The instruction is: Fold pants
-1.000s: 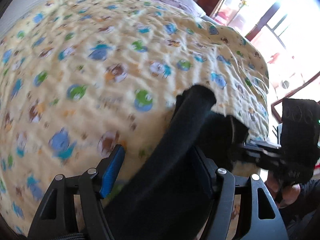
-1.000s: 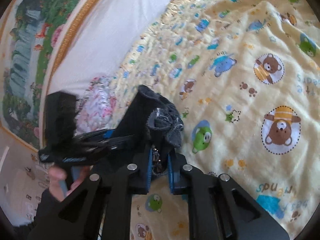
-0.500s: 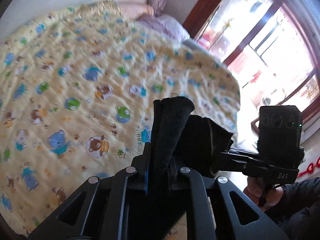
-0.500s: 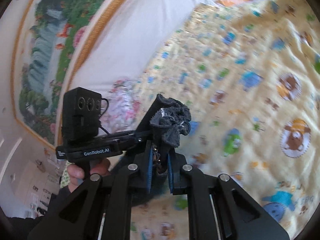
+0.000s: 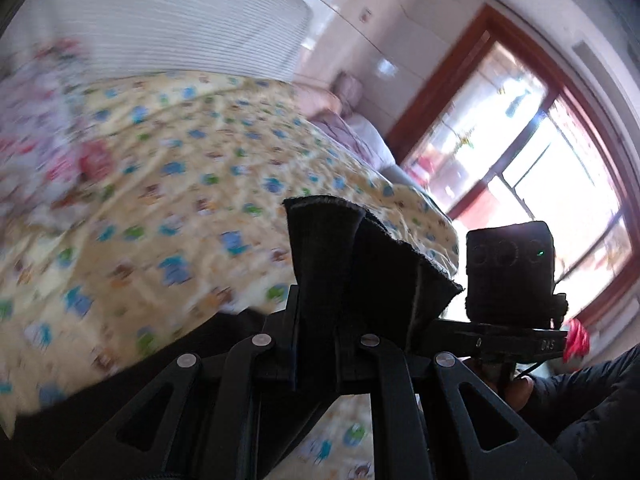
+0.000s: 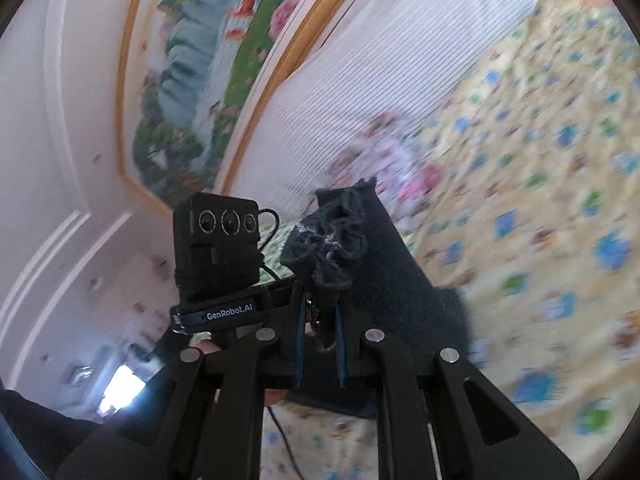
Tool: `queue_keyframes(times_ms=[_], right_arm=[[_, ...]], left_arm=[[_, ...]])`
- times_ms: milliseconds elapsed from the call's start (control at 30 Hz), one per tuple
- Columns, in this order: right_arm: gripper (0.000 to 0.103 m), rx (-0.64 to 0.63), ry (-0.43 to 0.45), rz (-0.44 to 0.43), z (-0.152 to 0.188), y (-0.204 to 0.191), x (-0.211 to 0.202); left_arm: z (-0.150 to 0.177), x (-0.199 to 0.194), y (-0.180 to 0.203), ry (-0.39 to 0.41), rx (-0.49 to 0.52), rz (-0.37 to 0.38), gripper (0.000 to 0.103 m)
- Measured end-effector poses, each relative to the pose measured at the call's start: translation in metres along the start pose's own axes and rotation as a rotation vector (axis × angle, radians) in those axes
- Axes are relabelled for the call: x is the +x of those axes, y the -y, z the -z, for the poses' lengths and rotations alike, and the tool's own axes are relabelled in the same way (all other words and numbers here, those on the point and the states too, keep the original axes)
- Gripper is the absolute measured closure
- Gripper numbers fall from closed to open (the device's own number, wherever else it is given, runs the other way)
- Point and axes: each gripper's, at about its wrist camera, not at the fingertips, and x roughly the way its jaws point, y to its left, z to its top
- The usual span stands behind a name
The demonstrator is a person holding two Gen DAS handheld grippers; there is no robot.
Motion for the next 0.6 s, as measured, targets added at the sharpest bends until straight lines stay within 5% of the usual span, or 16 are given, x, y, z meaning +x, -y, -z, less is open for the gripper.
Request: queue_keyframes(times_ms=[333,600], right_arm=[[0.089,0.065,-0.181,-0.043,0.034,0.014,0.086],[0.087,0.078,-0.273,-0.012,0.052,0.025,0.11]], left_arm=[[0.068,-0.038,-0.075,0.055,-0.232,-0.05,0.092],[0.105,-0.049,-0.104,0.052,-0.339,-0.114,0.091]])
